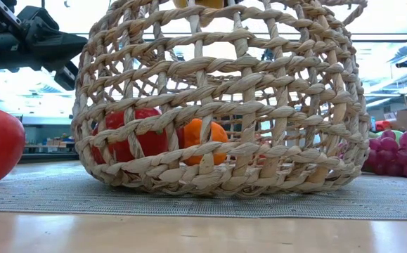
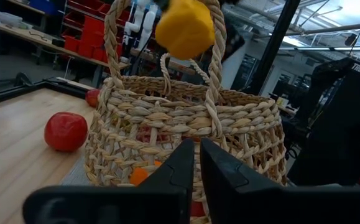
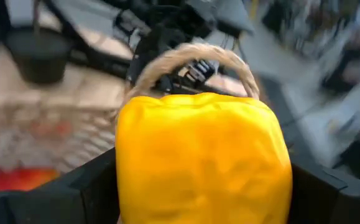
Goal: Build produce basket
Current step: Put the yellow bell pepper into the brown basket
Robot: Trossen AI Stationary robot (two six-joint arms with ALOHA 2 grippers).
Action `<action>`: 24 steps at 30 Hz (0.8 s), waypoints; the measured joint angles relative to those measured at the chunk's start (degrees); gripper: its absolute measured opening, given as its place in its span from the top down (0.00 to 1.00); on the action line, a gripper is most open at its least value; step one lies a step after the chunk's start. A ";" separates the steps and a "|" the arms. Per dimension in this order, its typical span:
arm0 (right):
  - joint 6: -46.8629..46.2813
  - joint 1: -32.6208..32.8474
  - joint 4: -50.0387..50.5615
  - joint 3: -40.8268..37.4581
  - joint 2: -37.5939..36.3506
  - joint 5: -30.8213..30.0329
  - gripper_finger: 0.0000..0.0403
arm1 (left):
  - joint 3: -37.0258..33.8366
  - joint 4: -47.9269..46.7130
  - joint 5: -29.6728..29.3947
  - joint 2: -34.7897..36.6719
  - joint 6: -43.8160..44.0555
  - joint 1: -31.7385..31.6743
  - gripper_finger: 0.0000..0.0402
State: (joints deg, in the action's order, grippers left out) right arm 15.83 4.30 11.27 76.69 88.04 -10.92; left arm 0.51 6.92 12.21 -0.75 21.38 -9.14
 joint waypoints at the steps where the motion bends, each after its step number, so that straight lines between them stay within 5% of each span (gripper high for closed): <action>1: -4.57 -0.82 0.37 -0.01 -0.10 0.72 0.17 | -0.01 0.00 -0.01 0.01 -0.02 0.00 0.91; 7: -30.20 -5.21 3.63 0.00 -0.25 9.72 0.17 | -0.01 0.00 0.00 0.01 0.02 0.01 0.92; 11: -45.03 -7.99 3.38 -0.02 -0.25 22.58 0.17 | -0.01 0.01 0.00 0.02 0.02 0.01 0.93; 15: -48.30 -9.92 0.35 0.00 -0.28 31.59 0.17 | 0.00 0.02 -0.01 0.02 0.02 0.02 0.92; 24: -48.39 -10.49 0.87 0.00 -0.27 33.11 0.17 | -0.01 0.02 -0.01 0.02 0.01 0.01 0.92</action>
State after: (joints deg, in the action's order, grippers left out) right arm -32.56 -6.20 12.14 76.69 87.77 22.20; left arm 0.50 6.94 12.20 -0.73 21.40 -9.14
